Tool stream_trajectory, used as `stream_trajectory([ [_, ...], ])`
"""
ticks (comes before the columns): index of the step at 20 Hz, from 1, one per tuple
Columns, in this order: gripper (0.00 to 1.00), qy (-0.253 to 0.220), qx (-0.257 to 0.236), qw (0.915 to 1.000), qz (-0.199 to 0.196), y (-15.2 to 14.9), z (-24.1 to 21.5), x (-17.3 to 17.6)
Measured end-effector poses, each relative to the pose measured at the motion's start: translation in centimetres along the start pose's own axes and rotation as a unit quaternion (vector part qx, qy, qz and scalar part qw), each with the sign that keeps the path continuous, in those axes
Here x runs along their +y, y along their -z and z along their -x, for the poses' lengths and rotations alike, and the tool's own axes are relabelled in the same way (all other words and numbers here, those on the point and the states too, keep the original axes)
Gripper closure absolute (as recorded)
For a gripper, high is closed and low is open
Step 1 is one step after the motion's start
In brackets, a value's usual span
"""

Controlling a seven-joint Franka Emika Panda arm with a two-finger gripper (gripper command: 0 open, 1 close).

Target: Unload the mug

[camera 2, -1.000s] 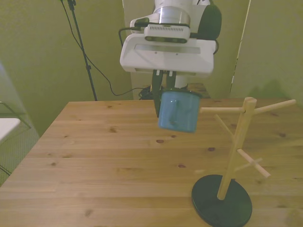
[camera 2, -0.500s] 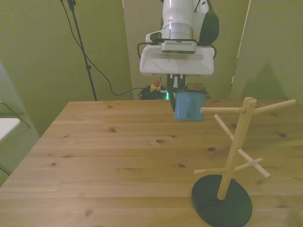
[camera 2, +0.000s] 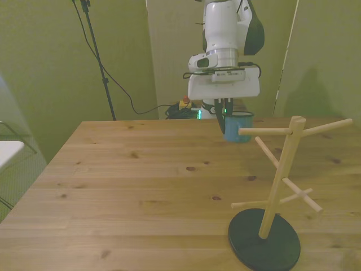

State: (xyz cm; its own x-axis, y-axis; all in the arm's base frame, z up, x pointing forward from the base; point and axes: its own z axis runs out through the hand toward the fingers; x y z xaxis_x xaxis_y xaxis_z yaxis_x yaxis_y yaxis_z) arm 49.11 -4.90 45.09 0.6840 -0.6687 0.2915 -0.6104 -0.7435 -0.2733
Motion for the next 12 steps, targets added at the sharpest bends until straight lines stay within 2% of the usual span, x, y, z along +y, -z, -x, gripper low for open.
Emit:
stream_trajectory([
  [5, 1.0, 0.005, -0.042, 0.9985, 0.033, -3.5, 2.4, 1.3],
  [12, 1.0, -0.013, -0.076, 0.9947, 0.068, -6.6, 2.3, 2.8],
])
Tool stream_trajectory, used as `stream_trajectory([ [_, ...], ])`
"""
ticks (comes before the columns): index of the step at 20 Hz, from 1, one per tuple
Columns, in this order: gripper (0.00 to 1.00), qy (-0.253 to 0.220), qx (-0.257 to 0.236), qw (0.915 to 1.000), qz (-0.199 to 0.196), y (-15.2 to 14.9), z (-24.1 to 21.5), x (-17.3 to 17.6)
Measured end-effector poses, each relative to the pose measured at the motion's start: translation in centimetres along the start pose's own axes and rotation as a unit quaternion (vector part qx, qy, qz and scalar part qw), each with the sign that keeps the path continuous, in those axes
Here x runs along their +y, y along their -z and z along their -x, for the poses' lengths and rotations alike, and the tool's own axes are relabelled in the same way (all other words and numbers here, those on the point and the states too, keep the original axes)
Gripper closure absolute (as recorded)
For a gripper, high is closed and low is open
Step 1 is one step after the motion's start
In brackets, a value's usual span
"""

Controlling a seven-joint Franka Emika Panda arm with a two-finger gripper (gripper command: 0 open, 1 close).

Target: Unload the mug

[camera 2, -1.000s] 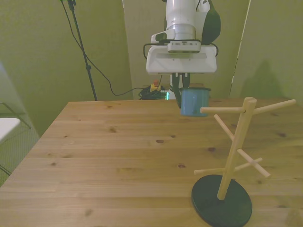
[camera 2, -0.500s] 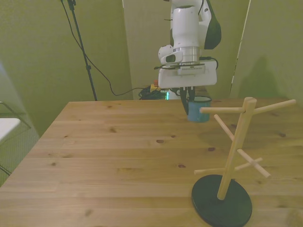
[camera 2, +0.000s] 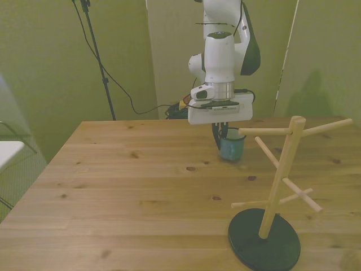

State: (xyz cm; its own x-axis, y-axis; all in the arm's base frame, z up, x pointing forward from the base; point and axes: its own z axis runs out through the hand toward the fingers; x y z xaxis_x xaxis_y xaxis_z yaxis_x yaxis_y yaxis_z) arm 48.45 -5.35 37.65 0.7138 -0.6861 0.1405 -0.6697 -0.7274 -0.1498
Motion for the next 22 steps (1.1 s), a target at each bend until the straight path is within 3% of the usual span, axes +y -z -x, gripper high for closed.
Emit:
stream_trajectory([
  [7, 1.0, -0.011, -0.017, 0.9997, 0.012, -0.4, -0.6, -0.3],
  [8, 0.0, -0.012, -0.019, 0.9996, 0.014, -0.5, -0.7, -0.3],
  [22, 0.0, -0.02, -0.018, 0.9994, 0.024, -0.4, -1.2, -0.7],
])
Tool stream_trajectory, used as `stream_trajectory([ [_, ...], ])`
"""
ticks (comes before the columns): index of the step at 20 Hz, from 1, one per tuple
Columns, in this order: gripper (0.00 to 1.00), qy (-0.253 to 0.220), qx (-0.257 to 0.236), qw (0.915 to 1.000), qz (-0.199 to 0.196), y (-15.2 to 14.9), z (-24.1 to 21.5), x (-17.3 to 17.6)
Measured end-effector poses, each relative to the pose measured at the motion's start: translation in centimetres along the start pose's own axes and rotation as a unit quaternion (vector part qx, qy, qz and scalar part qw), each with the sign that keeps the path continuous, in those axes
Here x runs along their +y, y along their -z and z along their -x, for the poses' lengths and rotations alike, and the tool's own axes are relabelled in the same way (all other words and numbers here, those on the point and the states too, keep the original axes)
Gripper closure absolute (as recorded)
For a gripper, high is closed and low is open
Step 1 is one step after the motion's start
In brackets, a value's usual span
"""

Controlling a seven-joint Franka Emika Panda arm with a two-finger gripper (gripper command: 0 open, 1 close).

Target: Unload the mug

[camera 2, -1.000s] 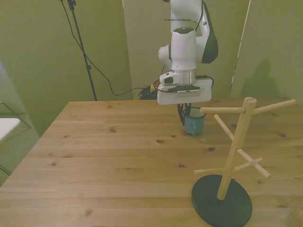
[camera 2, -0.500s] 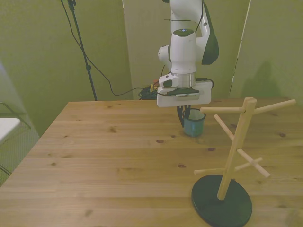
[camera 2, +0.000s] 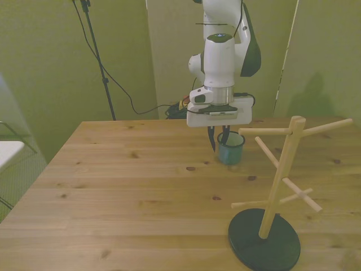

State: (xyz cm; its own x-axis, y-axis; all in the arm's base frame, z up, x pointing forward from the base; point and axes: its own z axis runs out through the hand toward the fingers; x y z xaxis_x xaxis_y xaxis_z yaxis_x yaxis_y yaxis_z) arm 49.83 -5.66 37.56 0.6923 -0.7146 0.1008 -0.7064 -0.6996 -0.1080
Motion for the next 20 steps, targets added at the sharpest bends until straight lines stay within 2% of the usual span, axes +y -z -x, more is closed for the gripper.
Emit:
stream_trajectory([
  [6, 0.0, 0.0, 0.004, 1.0, -0.003, 0.4, 0.0, -0.3],
  [11, 0.0, 0.001, 0.018, 0.9997, -0.015, 2.3, 0.0, -0.5],
  [15, 0.0, 0.004, 0.028, 0.9993, -0.025, 4.9, 0.7, -0.4],
  [20, 0.0, 0.02, 0.049, 0.9976, -0.044, 9.7, 3.0, -1.1],
])
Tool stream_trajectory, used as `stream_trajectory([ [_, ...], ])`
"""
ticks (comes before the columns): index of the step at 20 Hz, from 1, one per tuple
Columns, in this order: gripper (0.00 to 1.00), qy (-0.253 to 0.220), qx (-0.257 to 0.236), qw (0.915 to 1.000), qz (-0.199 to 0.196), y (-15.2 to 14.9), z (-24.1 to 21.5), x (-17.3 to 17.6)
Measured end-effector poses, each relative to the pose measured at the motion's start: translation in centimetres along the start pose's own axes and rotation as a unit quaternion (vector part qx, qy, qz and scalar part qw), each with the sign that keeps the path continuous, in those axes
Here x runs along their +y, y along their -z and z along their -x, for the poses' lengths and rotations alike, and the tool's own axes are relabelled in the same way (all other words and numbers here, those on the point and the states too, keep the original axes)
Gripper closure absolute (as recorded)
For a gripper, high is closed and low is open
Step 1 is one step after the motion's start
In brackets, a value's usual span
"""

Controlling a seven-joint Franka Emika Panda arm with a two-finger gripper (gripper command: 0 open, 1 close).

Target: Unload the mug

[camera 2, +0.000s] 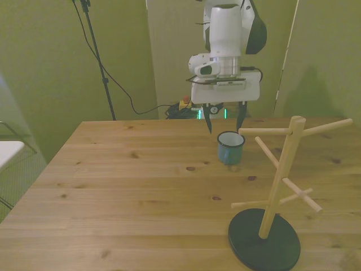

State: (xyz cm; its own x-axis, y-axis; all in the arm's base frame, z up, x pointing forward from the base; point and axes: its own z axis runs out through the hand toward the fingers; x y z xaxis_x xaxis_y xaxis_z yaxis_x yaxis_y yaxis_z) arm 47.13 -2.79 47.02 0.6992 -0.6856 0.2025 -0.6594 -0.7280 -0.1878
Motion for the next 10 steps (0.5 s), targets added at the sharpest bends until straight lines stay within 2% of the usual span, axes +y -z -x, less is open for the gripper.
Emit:
stream_trajectory([
  [3, 0.0, 0.009, -0.001, 1.0, -0.002, 1.9, 1.7, -0.2],
  [10, 0.0, 0.021, -0.027, 0.9994, 0.009, 2.2, 6.0, 1.1],
])
